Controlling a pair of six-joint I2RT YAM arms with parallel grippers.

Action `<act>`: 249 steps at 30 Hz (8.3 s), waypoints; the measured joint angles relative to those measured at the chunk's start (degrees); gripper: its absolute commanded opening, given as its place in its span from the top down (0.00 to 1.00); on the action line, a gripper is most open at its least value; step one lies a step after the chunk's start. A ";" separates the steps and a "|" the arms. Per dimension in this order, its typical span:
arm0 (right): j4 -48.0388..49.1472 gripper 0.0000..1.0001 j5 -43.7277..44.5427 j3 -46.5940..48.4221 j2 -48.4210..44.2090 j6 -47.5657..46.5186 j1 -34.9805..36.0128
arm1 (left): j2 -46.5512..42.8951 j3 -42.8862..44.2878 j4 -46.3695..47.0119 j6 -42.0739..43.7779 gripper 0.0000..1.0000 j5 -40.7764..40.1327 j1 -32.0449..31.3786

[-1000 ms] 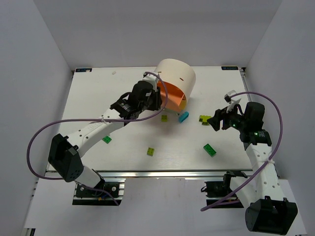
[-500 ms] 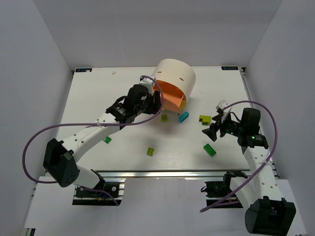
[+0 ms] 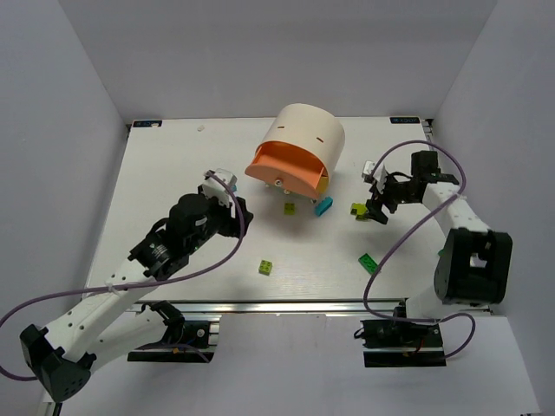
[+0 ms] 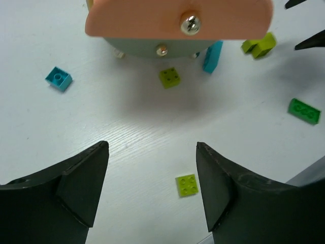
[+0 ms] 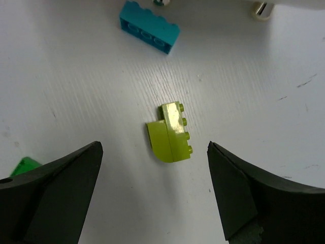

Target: Sort the legos into containers by color

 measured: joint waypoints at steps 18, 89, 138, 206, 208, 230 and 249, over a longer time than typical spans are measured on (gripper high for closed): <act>-1.57 0.11 5.92 1.92 12.70 -5.75 0.39 | -0.42 -1.18 -2.73 4.59 0.17 -1.22 0.00; -13.49 1.00 -4.66 -8.00 -40.63 -16.17 22.05 | 22.73 1.42 32.92 -31.87 0.05 37.59 -8.13; -8.15 1.00 2.86 -11.72 -41.20 -9.57 31.17 | 34.32 13.11 20.74 -27.67 0.37 29.57 -15.37; 10.16 0.11 10.49 -14.29 -46.23 31.12 31.06 | 19.45 10.10 13.31 -20.35 1.00 20.13 -13.77; 11.37 0.11 10.43 -14.38 -45.77 35.34 30.88 | 17.09 9.20 12.85 -19.08 1.00 17.94 -13.75; 18.80 0.12 -22.60 -11.85 -30.75 47.67 29.53 | 0.02 -6.34 27.80 1.64 1.00 23.61 -14.10; 31.17 0.26 -23.41 -11.50 -30.01 60.11 29.51 | 1.68 -6.73 33.20 1.95 1.00 28.17 -14.14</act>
